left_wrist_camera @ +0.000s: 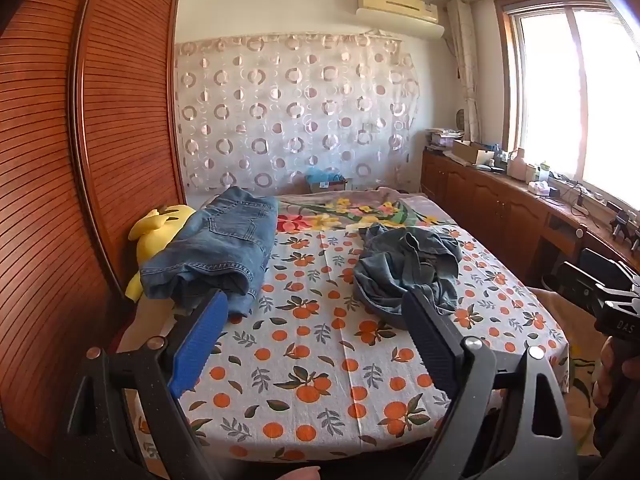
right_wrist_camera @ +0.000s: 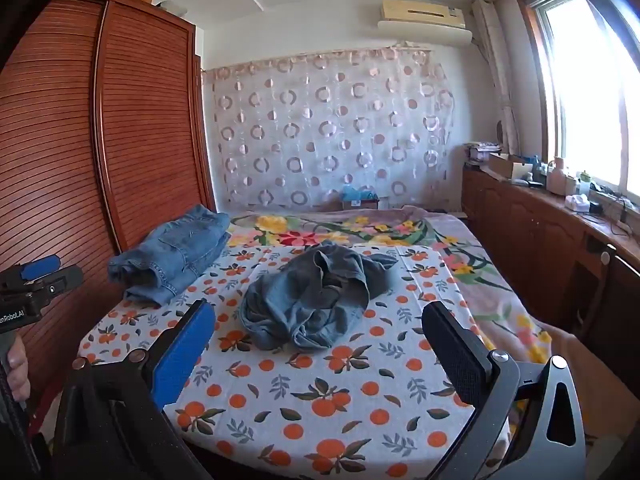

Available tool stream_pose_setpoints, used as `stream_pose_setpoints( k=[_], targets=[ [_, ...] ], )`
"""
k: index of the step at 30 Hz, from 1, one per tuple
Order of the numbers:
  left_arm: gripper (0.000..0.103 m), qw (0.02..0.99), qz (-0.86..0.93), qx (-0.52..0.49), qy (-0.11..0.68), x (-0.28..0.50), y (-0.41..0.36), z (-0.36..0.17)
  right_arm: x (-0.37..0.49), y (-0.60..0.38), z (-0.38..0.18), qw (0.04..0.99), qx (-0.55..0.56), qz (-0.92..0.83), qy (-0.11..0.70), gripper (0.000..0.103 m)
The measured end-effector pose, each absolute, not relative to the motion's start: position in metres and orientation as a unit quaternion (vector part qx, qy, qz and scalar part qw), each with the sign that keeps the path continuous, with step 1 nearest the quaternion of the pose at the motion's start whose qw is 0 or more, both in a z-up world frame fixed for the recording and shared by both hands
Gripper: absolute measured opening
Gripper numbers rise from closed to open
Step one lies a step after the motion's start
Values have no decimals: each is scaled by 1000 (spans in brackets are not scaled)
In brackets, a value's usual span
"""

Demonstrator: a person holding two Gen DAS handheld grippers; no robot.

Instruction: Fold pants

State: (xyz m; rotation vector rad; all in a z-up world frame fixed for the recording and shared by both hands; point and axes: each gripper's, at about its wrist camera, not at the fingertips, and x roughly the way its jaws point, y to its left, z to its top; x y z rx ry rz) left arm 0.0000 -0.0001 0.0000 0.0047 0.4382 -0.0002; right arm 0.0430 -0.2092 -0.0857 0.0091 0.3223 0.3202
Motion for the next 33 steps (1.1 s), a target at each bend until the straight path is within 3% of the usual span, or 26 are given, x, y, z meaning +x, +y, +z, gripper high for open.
stream_pose_setpoints(
  k=[33],
  targets=[
    [89,977,-1,-2,214,0,0,0,39,-209,-83,974,6,158,161,103]
  ],
)
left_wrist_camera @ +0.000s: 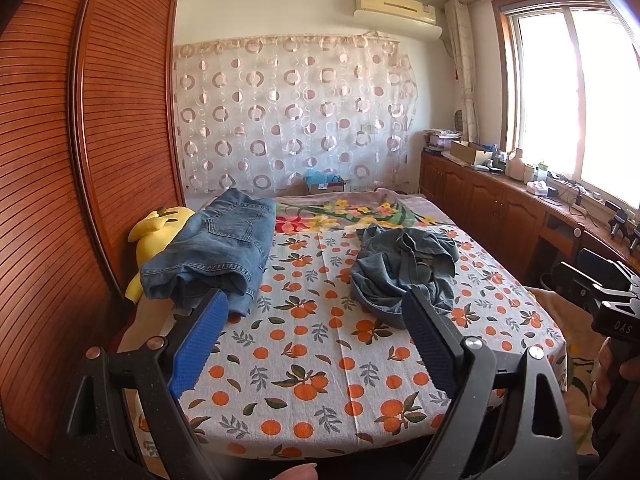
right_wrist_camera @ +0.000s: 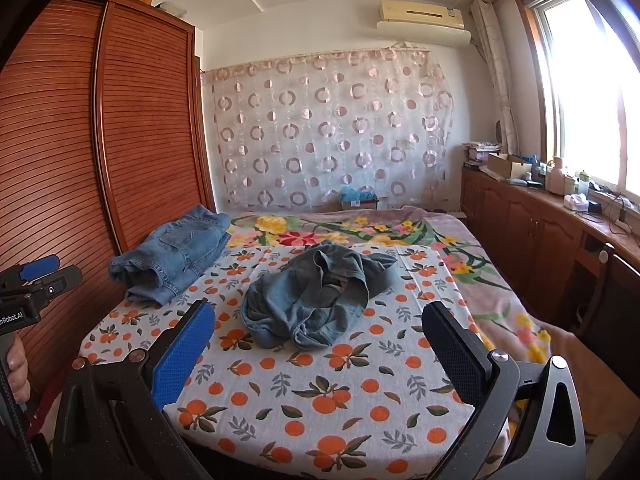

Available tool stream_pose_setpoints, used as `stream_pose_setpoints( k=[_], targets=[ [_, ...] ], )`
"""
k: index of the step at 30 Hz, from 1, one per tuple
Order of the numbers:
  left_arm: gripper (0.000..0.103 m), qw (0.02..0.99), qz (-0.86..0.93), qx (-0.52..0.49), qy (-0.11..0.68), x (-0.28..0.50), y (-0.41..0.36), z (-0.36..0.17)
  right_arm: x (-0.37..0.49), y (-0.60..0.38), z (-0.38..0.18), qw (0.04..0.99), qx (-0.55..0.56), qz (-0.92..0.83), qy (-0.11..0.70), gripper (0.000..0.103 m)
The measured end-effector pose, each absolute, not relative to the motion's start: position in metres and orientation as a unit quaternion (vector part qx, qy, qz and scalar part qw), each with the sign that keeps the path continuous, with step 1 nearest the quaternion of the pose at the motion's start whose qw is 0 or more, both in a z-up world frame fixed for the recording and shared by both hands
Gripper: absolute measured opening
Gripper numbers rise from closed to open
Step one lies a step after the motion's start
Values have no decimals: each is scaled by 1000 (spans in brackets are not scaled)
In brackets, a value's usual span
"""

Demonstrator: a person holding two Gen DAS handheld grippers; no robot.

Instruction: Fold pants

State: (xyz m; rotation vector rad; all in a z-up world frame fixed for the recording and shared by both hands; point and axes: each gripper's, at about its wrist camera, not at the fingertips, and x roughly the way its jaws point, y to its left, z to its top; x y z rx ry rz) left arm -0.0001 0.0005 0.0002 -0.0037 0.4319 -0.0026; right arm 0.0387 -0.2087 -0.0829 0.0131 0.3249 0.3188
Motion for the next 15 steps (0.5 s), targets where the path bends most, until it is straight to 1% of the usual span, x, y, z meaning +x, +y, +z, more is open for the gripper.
stream_pose_setpoints(
  k=[15],
  targets=[
    [89,977,-4,-1,215,0,0,0,38,-208,-83,974,7,156,161,103]
  ],
)
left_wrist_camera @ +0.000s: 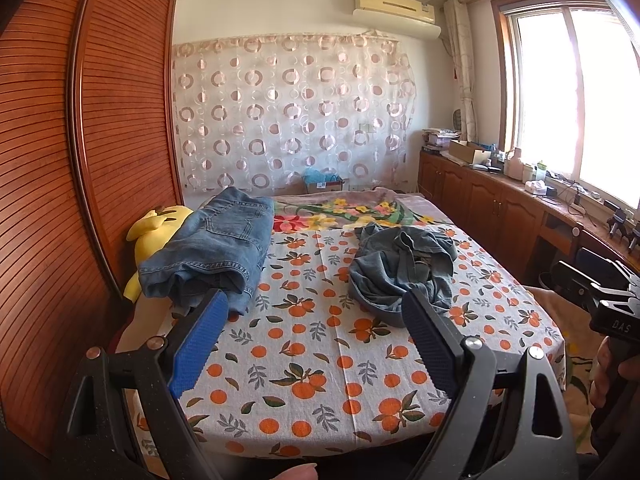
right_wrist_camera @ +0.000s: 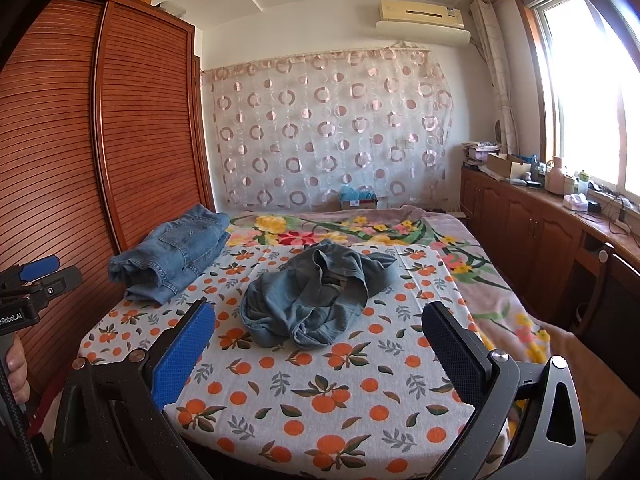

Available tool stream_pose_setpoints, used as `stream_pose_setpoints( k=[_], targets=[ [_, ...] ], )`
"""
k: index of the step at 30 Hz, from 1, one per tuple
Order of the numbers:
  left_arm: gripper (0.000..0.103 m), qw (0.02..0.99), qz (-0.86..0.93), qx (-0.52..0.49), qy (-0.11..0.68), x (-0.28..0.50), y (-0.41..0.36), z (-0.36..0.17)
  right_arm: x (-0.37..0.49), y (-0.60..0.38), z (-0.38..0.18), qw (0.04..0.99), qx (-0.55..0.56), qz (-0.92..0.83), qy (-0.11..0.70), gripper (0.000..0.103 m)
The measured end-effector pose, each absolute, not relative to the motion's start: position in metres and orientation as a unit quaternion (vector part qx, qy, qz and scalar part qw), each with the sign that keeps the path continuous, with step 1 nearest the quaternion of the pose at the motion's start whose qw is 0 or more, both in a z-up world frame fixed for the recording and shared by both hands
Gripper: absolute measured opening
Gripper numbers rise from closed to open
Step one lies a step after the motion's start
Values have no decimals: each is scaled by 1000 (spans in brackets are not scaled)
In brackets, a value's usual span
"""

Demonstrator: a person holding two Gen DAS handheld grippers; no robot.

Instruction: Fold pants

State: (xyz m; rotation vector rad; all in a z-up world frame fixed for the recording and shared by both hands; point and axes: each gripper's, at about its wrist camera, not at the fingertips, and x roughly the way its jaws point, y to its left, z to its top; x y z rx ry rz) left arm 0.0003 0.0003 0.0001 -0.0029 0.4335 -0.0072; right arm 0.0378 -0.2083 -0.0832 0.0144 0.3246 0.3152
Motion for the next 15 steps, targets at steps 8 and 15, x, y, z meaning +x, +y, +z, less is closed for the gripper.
stream_pose_setpoints(
  k=[8,15],
  targets=[
    [89,977,-2,-2,215,0,0,0,37,-208,-83,974,6,157,160,103],
    [89,977,-1,-1,214,0,0,0,37,-208,-83,975,7,157,160,103]
  ],
)
